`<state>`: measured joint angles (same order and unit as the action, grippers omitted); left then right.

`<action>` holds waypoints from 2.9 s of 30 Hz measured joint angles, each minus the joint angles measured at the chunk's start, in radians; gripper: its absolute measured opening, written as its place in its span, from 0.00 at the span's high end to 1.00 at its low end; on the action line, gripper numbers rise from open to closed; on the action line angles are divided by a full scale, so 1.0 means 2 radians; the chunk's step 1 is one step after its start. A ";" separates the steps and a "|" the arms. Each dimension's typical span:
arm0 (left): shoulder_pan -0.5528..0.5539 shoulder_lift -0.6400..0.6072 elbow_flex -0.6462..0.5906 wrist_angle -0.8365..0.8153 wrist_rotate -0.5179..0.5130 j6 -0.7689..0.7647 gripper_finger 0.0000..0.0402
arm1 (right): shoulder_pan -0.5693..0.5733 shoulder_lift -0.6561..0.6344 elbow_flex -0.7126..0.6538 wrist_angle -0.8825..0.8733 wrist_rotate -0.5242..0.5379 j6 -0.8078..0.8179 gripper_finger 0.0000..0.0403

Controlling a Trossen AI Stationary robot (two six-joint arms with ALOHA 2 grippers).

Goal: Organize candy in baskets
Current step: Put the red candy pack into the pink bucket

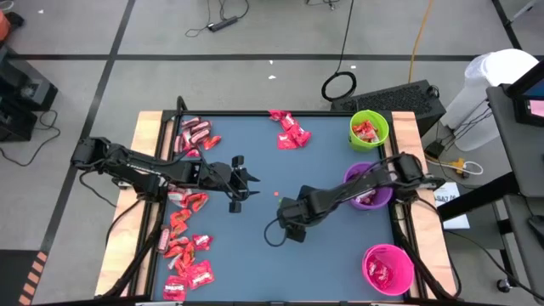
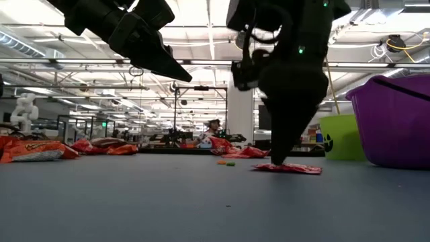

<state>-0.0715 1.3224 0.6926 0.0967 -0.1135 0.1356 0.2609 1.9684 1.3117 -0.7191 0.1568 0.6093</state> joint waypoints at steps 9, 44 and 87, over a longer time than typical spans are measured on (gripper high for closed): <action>0.000 0.000 0.000 0.000 0.000 0.000 0.55 | -0.023 0.019 0.003 0.003 -0.026 -0.012 0.08; 0.000 0.000 0.000 0.000 0.000 0.000 0.55 | 0.027 -0.126 -0.001 -0.085 -0.077 0.031 0.89; 0.000 0.000 0.000 0.011 0.000 0.004 0.55 | 0.402 -0.254 -0.066 -0.247 -0.176 0.697 0.62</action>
<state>-0.0719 1.3224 0.6926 0.1196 -0.1135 0.1444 1.0650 1.4599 1.1793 -1.2135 -0.1959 2.0030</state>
